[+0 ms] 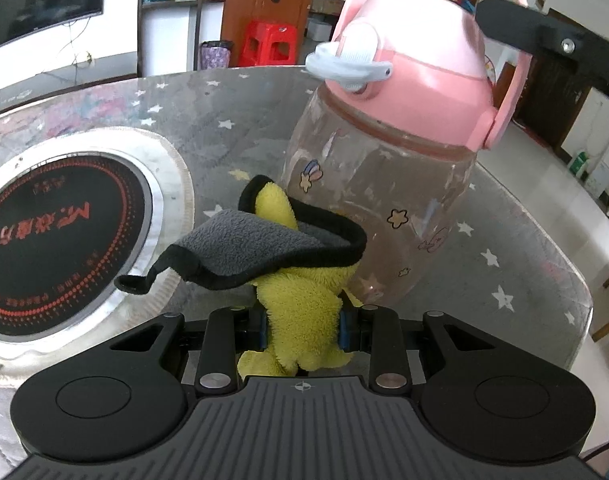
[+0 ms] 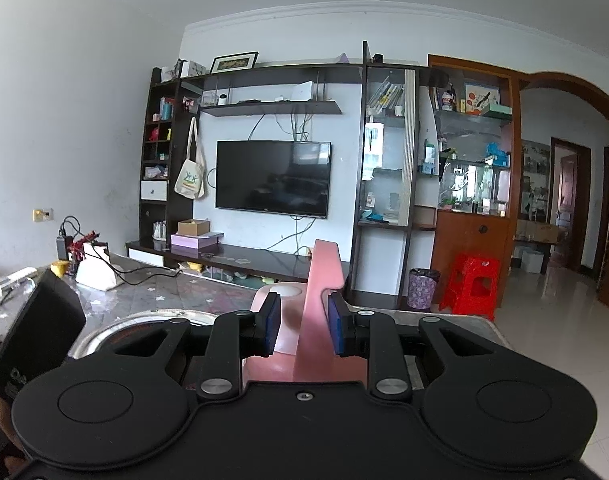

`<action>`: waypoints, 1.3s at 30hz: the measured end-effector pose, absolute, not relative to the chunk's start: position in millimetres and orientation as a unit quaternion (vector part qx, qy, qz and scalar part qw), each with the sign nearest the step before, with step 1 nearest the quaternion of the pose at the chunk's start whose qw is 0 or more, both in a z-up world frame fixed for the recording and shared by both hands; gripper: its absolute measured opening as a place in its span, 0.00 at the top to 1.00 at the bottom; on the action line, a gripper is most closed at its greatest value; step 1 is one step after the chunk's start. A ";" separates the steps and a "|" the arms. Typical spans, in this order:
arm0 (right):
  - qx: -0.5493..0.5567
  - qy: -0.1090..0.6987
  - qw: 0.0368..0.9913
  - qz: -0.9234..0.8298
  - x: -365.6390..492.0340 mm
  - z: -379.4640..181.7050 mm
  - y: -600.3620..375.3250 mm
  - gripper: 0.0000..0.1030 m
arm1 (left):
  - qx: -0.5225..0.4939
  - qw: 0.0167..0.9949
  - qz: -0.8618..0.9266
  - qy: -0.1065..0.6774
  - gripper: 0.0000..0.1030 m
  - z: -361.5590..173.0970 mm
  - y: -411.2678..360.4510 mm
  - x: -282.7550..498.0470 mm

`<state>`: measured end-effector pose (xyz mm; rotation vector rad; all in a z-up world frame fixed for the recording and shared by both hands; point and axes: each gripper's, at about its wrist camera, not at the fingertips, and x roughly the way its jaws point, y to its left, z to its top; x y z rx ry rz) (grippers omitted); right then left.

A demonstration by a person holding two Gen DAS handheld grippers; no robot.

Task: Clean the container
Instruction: 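Rotate the bottle with the right tool while the left tool holds the cloth against it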

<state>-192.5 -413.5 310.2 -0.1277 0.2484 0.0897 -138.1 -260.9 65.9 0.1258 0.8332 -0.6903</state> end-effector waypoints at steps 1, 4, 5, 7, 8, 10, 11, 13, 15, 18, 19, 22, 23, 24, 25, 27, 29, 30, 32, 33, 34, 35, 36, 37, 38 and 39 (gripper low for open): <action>-0.066 0.124 0.989 0.045 -193.0 309.8 -412.5 0.73 | 0.061 0.857 -0.329 0.392 0.70 69.8 -260.5 -138.3; -0.067 0.124 0.989 0.045 -193.4 309.0 -410.9 0.73 | 0.063 0.864 -0.331 0.374 0.70 84.4 -258.8 -139.0; -0.067 0.124 0.989 0.044 -193.2 308.9 -410.8 0.73 | 0.064 0.865 -0.331 0.372 0.70 86.5 -258.9 -138.7; -0.067 0.124 0.989 0.044 -193.0 308.9 -410.6 0.73 | 0.065 0.869 -0.333 0.361 0.70 95.0 -257.8 -138.3; -0.068 0.124 0.989 0.044 -193.5 309.1 -410.9 0.73 | 0.065 0.869 -0.333 0.359 0.70 96.8 -257.8 -138.3; -0.072 0.124 0.989 0.042 -193.8 310.0 -410.7 0.73 | 0.065 0.871 -0.333 0.355 0.70 101.3 -257.4 -136.9; -0.075 0.123 0.989 0.041 -194.1 310.3 -410.4 0.73 | 0.065 0.872 -0.333 0.354 0.70 102.7 -257.3 -136.2; -0.082 0.120 0.989 0.037 -195.0 310.6 -409.8 0.73 | 0.069 0.871 -0.335 0.352 0.70 103.5 -258.6 -135.8; -0.084 0.117 0.989 0.032 -196.1 311.4 -409.5 0.73 | 0.075 0.871 -0.337 0.350 0.70 103.4 -260.1 -136.5; -0.084 0.115 0.989 0.027 -197.1 310.4 -408.1 0.73 | 0.074 0.871 -0.338 0.350 0.70 103.1 -259.1 -136.5; -0.085 0.116 0.989 0.024 -197.5 309.8 -407.7 0.73 | 0.074 0.871 -0.339 0.349 0.70 102.9 -259.1 -137.0; -0.088 0.116 0.989 0.016 -197.4 309.2 -406.3 0.76 | 0.073 0.869 -0.342 0.349 0.70 102.0 -259.5 -138.0; -0.089 0.116 0.989 0.014 -198.1 309.5 -406.7 0.76 | 0.072 0.868 -0.346 0.349 0.70 101.7 -259.9 -138.5; -0.088 0.116 0.989 0.013 -199.7 310.2 -408.1 0.79 | 0.070 0.866 -0.349 0.350 0.70 101.3 -260.2 -139.0; -0.088 0.115 0.989 0.013 -201.3 310.8 -409.6 0.83 | 0.069 0.865 -0.353 0.351 0.70 100.9 -261.2 -140.1; -0.088 0.116 0.989 0.013 -203.2 311.4 -410.5 0.84 | 0.069 0.863 -0.358 0.350 0.70 100.3 -264.1 -142.7; -0.093 0.118 0.989 0.012 -205.0 311.2 -409.5 0.84 | 0.069 0.862 -0.361 0.349 0.70 100.0 -266.3 -144.3; -0.096 0.118 0.988 0.010 -206.1 311.1 -409.5 0.84 | 0.068 0.860 -0.365 0.350 0.70 99.6 -267.6 -145.4; -0.099 0.119 0.988 0.007 -206.7 311.1 -409.2 0.84 | 0.068 0.858 -0.369 0.350 0.70 98.2 -271.0 -147.4; -0.099 0.119 0.988 0.005 -205.4 310.9 -408.2 0.84 | 0.068 0.857 -0.371 0.350 0.70 97.5 -272.7 -148.4; -0.100 0.119 0.988 0.002 -204.8 310.9 -408.2 0.84 | 0.069 0.857 -0.373 0.350 0.70 96.5 -275.1 -149.6; -0.101 0.120 0.988 0.001 -203.9 311.2 -407.2 0.84 | 0.069 0.856 -0.374 0.350 0.70 96.0 -276.5 -150.1; -0.101 0.120 0.988 -0.001 -203.1 311.3 -406.0 0.84 | 0.071 0.855 -0.375 0.351 0.70 94.2 -279.0 -151.0; -0.101 0.120 0.988 -0.002 -201.9 311.6 -404.7 0.84 | 0.073 0.854 -0.376 0.351 0.70 92.4 -281.4 -151.9; -0.101 0.120 0.988 -0.005 -200.9 311.5 -404.4 0.84 | 0.075 0.854 -0.375 0.353 0.70 91.1 -282.8 -152.0; -0.099 0.119 0.988 -0.009 -201.8 310.3 -405.7 0.84 | 0.079 0.852 -0.375 0.356 0.70 87.2 -285.3 -152.6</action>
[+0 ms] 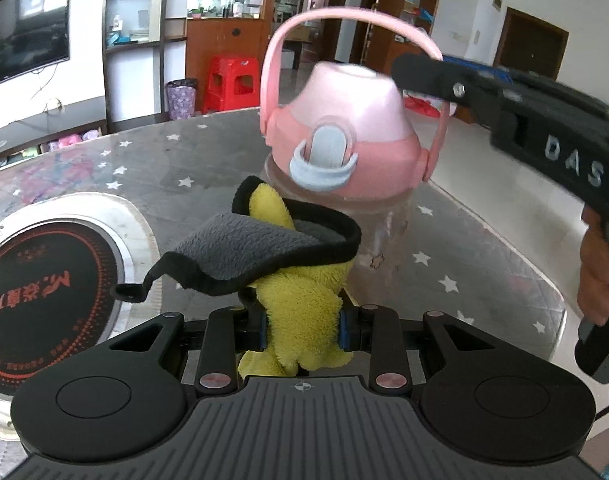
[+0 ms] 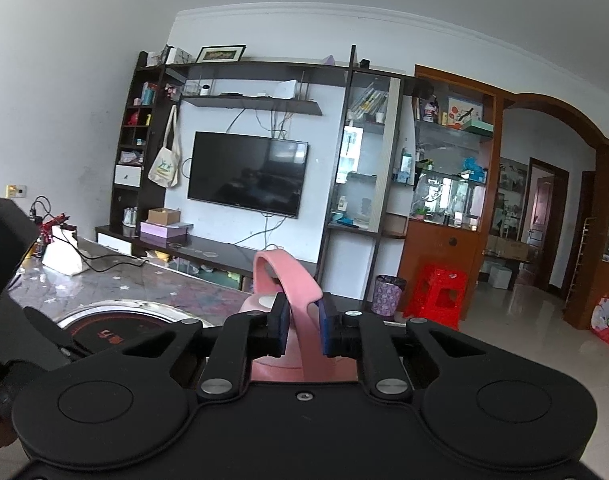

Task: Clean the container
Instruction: 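Rotate the bottle with the right tool while the left tool holds the cloth against it, then rub the bottle body up and down on the cloth with the right tool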

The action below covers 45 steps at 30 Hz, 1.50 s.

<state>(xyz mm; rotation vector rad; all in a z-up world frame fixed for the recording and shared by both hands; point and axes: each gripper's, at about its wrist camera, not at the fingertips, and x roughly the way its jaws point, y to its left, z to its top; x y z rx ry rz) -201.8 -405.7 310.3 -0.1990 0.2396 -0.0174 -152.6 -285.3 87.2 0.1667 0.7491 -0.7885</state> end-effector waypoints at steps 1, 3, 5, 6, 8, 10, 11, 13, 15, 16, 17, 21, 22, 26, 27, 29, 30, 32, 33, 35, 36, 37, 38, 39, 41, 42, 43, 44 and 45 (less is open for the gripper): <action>-0.098 0.119 0.988 -0.010 -201.3 309.8 -406.3 0.84 | 0.080 0.851 -0.374 0.359 0.70 84.9 -286.3 -152.3; -0.094 0.118 0.989 -0.011 -202.7 308.4 -406.8 0.84 | 0.081 0.850 -0.373 0.364 0.70 81.8 -286.9 -150.7; -0.093 0.117 0.989 -0.012 -202.5 308.6 -407.5 0.84 | 0.082 0.847 -0.371 0.371 0.70 77.0 -287.0 -148.8; -0.093 0.115 0.989 -0.012 -203.4 308.0 -407.2 0.84 | 0.083 0.847 -0.369 0.374 0.70 74.5 -287.3 -147.9; -0.093 0.112 0.989 -0.013 -204.6 307.3 -407.3 0.84 | 0.085 0.846 -0.366 0.379 0.70 71.2 -287.8 -146.5; -0.093 0.112 0.989 -0.014 -203.7 308.4 -410.0 0.84 | 0.085 0.843 -0.364 0.386 0.70 65.5 -287.5 -143.4; -0.092 0.112 0.989 -0.013 -203.7 308.6 -410.9 0.84 | 0.085 0.843 -0.363 0.388 0.70 64.5 -287.3 -143.2; -0.091 0.112 0.989 -0.013 -201.1 309.3 -411.8 0.84 | 0.084 0.840 -0.361 0.396 0.70 58.6 -286.4 -140.6; -0.090 0.112 0.990 -0.012 -200.2 309.4 -412.0 0.84 | 0.080 0.839 -0.363 0.398 0.70 55.1 -285.0 -138.6; -0.089 0.112 0.990 -0.012 -199.5 309.9 -412.3 0.84 | 0.078 0.838 -0.363 0.400 0.70 54.7 -284.4 -137.5; -0.090 0.112 0.990 -0.012 -199.1 310.3 -412.3 0.84 | 0.076 0.837 -0.364 0.401 0.70 54.7 -284.0 -135.9; -0.092 0.112 0.989 -0.011 -194.7 315.1 -414.7 0.84 | 0.079 0.839 -0.366 0.395 0.70 61.8 -281.3 -131.8; -0.092 0.113 0.989 -0.011 -193.6 316.1 -415.0 0.84 | 0.084 0.841 -0.366 0.389 0.70 65.1 -280.7 -132.2; -0.094 0.114 0.989 -0.010 -190.9 319.8 -414.9 0.84 | 0.089 0.848 -0.367 0.373 0.70 78.6 -278.4 -133.8; -0.094 0.114 0.989 -0.009 -190.3 320.8 -414.4 0.84 | 0.092 0.849 -0.368 0.366 0.70 83.2 -277.8 -134.1; -0.094 0.115 0.989 -0.009 -190.1 322.4 -412.7 0.84 | 0.098 0.852 -0.371 0.356 0.70 90.6 -277.2 -135.3; -0.094 0.115 0.989 -0.009 -190.1 323.1 -411.9 0.84 | 0.102 0.854 -0.373 0.348 0.70 95.2 -277.1 -135.9; -0.094 0.115 0.989 -0.008 -189.6 324.4 -414.2 0.84 | 0.109 0.856 -0.376 0.338 0.70 101.7 -277.0 -136.5; -0.093 0.116 0.989 -0.008 -189.3 325.2 -413.6 0.84 | 0.112 0.857 -0.376 0.335 0.70 104.0 -277.4 -135.3; -0.093 0.115 0.989 -0.008 -189.0 324.3 -412.5 0.84 | 0.117 0.858 -0.376 0.330 0.70 106.9 -278.2 -133.8; -0.093 0.115 0.989 -0.008 -189.0 322.9 -411.6 0.84 | 0.121 0.857 -0.378 0.328 0.70 107.3 -279.1 -133.1; -0.093 0.115 0.989 -0.008 -188.9 323.3 -411.5 0.84 | 0.124 0.857 -0.380 0.327 0.70 106.9 -279.9 -132.9; -0.094 0.115 0.989 -0.008 -188.8 323.2 -411.6 0.84 | 0.127 0.856 -0.381 0.325 0.70 106.2 -280.1 -133.4; -0.095 0.115 0.989 -0.009 -188.9 323.6 -410.9 0.84 | 0.129 0.856 -0.382 0.323 0.70 105.6 -280.3 -133.9; -0.095 0.116 0.989 -0.009 -188.7 324.9 -409.8 0.84 | 0.129 0.856 -0.381 0.325 0.70 103.7 -280.4 -133.6; -0.095 0.116 0.989 -0.009 -188.5 324.9 -409.9 0.84 | 0.128 0.856 -0.381 0.326 0.70 102.8 -280.4 -133.4; -0.095 0.116 0.989 -0.009 -188.8 324.7 -410.1 0.84 | 0.128 0.855 -0.381 0.327 0.70 101.8 -280.4 -133.3; -0.096 0.116 0.989 -0.008 -188.9 325.0 -410.1 0.84 | 0.129 0.855 -0.381 0.327 0.70 100.1 -279.3 -133.2; -0.096 0.116 0.988 -0.008 -188.6 326.1 -409.0 0.84 | 0.129 0.854 -0.382 0.328 0.70 98.2 -280.0 -133.7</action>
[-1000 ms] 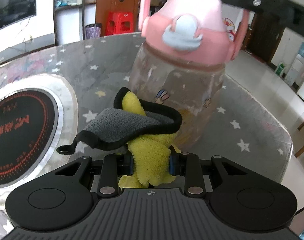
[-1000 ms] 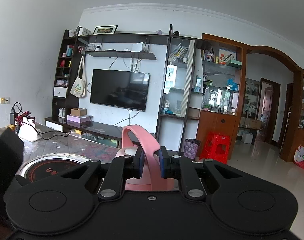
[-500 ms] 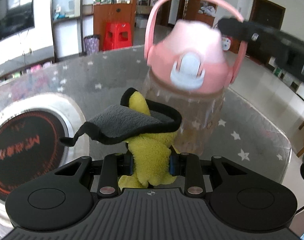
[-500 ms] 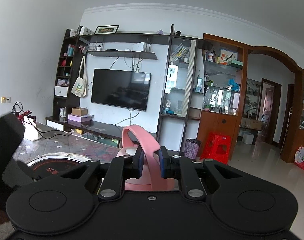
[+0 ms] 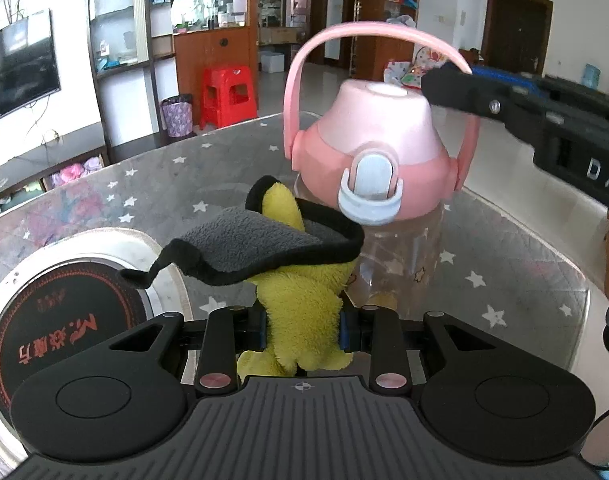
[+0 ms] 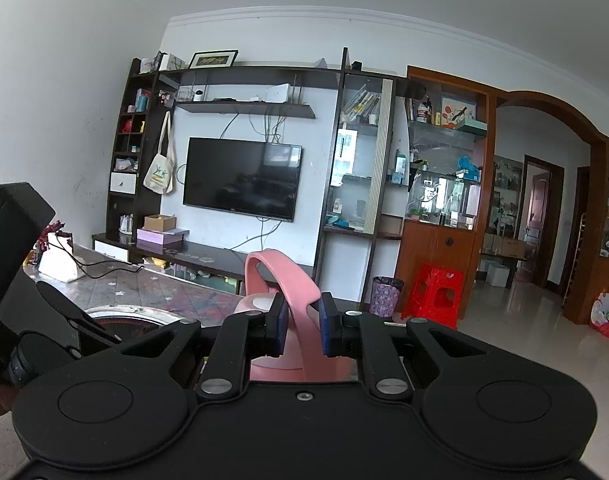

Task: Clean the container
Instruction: 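Rub the bottle body up and down on the cloth with the right tool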

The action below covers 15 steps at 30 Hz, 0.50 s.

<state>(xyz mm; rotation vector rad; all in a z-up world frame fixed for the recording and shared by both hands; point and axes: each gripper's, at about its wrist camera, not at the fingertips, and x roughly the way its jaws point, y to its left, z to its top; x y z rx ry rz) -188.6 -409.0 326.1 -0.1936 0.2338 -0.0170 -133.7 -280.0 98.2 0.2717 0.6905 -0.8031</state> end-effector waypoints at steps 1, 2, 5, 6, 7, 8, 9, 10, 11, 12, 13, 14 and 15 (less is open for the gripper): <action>-0.097 0.116 0.988 -0.009 -188.4 327.2 -407.5 0.84 | 0.129 0.853 -0.383 0.329 0.70 96.3 -280.7 -134.3; -0.098 0.116 0.988 -0.009 -188.1 328.1 -407.0 0.84 | 0.128 0.853 -0.384 0.330 0.70 95.7 -280.9 -134.0; -0.101 0.115 0.988 -0.012 -188.1 328.5 -411.6 0.84 | 0.128 0.851 -0.388 0.331 0.70 93.7 -283.3 -135.5; -0.102 0.114 0.988 -0.014 -187.6 330.0 -411.5 0.84 | 0.129 0.850 -0.390 0.331 0.70 92.7 -284.8 -136.6; -0.102 0.114 0.988 -0.016 -186.8 331.5 -410.7 0.83 | 0.128 0.849 -0.392 0.331 0.70 91.6 -285.7 -136.7; -0.102 0.114 0.988 -0.017 -186.1 332.4 -410.4 0.83 | 0.128 0.848 -0.393 0.332 0.70 90.8 -286.3 -137.1; -0.102 0.114 0.988 -0.018 -185.3 333.3 -410.1 0.83 | 0.128 0.847 -0.395 0.332 0.70 89.7 -287.5 -137.7; -0.102 0.114 0.988 -0.020 -184.7 333.4 -410.3 0.83 | 0.129 0.846 -0.396 0.333 0.70 88.8 -288.7 -138.7; -0.102 0.114 0.988 -0.021 -183.9 333.2 -410.7 0.83 | 0.129 0.845 -0.397 0.334 0.70 88.3 -289.5 -139.8; -0.102 0.114 0.988 -0.023 -183.0 333.3 -411.3 0.83 | 0.130 0.844 -0.399 0.335 0.70 86.7 -290.7 -140.1; -0.102 0.114 0.988 -0.024 -182.2 333.6 -411.7 0.83 | 0.130 0.842 -0.400 0.339 0.70 83.7 -292.3 -140.5; -0.101 0.114 0.988 -0.025 -181.3 333.7 -412.2 0.83 | 0.131 0.840 -0.401 0.342 0.70 81.3 -293.5 -140.7; -0.101 0.114 0.988 -0.026 -180.6 333.5 -412.6 0.83 | 0.132 0.839 -0.400 0.345 0.70 78.8 -294.4 -140.8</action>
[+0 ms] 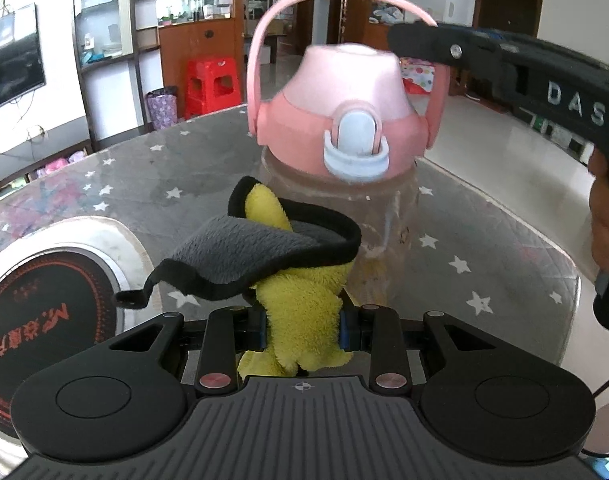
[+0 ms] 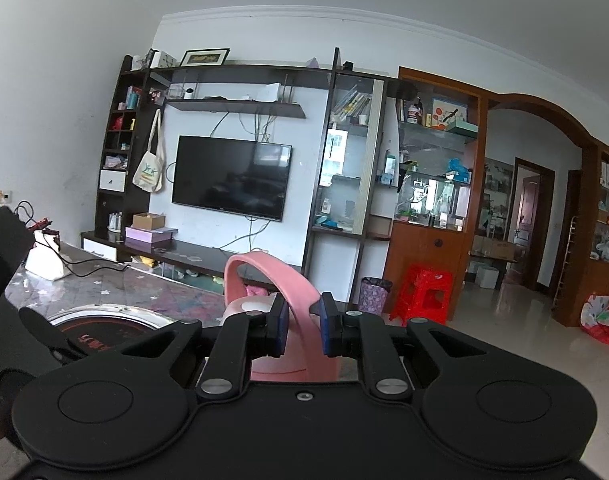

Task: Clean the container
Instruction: 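Rub the bottle body up and down on the cloth with the right tool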

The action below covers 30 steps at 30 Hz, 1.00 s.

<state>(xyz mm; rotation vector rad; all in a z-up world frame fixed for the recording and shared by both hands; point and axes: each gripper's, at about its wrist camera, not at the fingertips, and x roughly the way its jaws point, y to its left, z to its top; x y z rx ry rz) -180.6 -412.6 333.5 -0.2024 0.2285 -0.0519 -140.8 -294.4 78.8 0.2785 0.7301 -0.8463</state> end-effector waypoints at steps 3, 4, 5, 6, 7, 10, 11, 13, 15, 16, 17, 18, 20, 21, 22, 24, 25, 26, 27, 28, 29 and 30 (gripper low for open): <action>-0.099 0.113 0.988 -0.027 -179.3 332.4 -414.0 0.83 | 0.134 0.835 -0.399 0.353 0.70 72.1 -296.8 -140.7; -0.098 0.112 0.988 -0.027 -179.1 331.4 -414.7 0.83 | 0.135 0.834 -0.398 0.357 0.70 68.3 -298.0 -140.3; -0.097 0.112 0.989 -0.027 -178.9 329.9 -414.3 0.83 | 0.135 0.834 -0.397 0.358 0.70 67.4 -298.2 -140.3; -0.098 0.111 0.989 -0.027 -178.5 328.6 -413.4 0.83 | 0.135 0.832 -0.397 0.363 0.70 63.7 -298.7 -139.8; -0.098 0.110 0.989 -0.027 -178.3 327.3 -413.6 0.83 | 0.135 0.830 -0.397 0.368 0.70 60.0 -299.2 -139.4; -0.097 0.110 0.989 -0.027 -178.3 324.2 -415.8 0.83 | 0.133 0.827 -0.396 0.376 0.70 52.3 -299.2 -137.6; -0.097 0.110 0.989 -0.027 -178.1 323.6 -415.8 0.83 | 0.132 0.827 -0.396 0.377 0.70 51.6 -298.7 -136.6; -0.097 0.110 0.989 -0.027 -180.4 322.1 -420.2 0.83 | 0.130 0.826 -0.396 0.379 0.70 52.9 -297.8 -135.6; -0.098 0.110 0.989 -0.027 -180.7 321.3 -420.0 0.83 | 0.130 0.827 -0.395 0.378 0.70 56.2 -297.0 -135.3; -0.098 0.110 0.989 -0.027 -180.7 320.9 -420.4 0.83 | 0.130 0.829 -0.394 0.375 0.70 59.9 -296.1 -135.4; -0.099 0.111 0.989 -0.027 -181.0 320.6 -421.6 0.83 | 0.129 0.829 -0.394 0.374 0.70 61.1 -295.8 -135.6; -0.099 0.111 0.988 -0.026 -181.4 320.3 -422.6 0.83 | 0.127 0.832 -0.394 0.370 0.70 64.8 -294.4 -135.9; -0.101 0.111 0.988 -0.026 -182.3 319.8 -422.3 0.83 | 0.121 0.835 -0.394 0.363 0.70 72.2 -291.8 -135.6; -0.101 0.111 0.988 -0.026 -183.0 319.8 -422.8 0.83 | 0.119 0.838 -0.394 0.358 0.70 77.0 -290.3 -135.8; -0.102 0.111 0.988 -0.026 -184.0 319.9 -423.7 0.83 | 0.118 0.841 -0.394 0.351 0.70 82.3 -289.2 -136.2; -0.103 0.110 0.988 -0.027 -184.6 320.2 -423.0 0.79 | 0.121 0.844 -0.395 0.342 0.70 89.8 -289.0 -137.2; -0.103 0.109 0.988 -0.027 -185.0 320.5 -422.6 0.77 | 0.123 0.847 -0.395 0.335 0.70 94.7 -288.9 -137.7; -0.103 0.107 0.988 -0.027 -185.5 320.8 -422.7 0.74 | 0.124 0.847 -0.395 0.332 0.70 97.0 -289.4 -138.2; -0.104 0.106 0.989 -0.027 -186.2 321.1 -423.3 0.74 | 0.127 0.849 -0.396 0.326 0.70 100.9 -289.9 -138.4; -0.105 0.104 0.989 -0.027 -186.8 321.8 -423.0 0.74 | 0.132 0.850 -0.396 0.322 0.70 104.1 -290.8 -138.4; -0.106 0.102 0.989 -0.028 -187.2 321.9 -422.4 0.74 | 0.135 0.851 -0.396 0.319 0.70 105.8 -291.5 -138.2; -0.106 0.102 0.989 -0.028 -187.7 321.2 -421.9 0.74 | 0.139 0.851 -0.396 0.316 0.70 107.5 -292.3 -138.0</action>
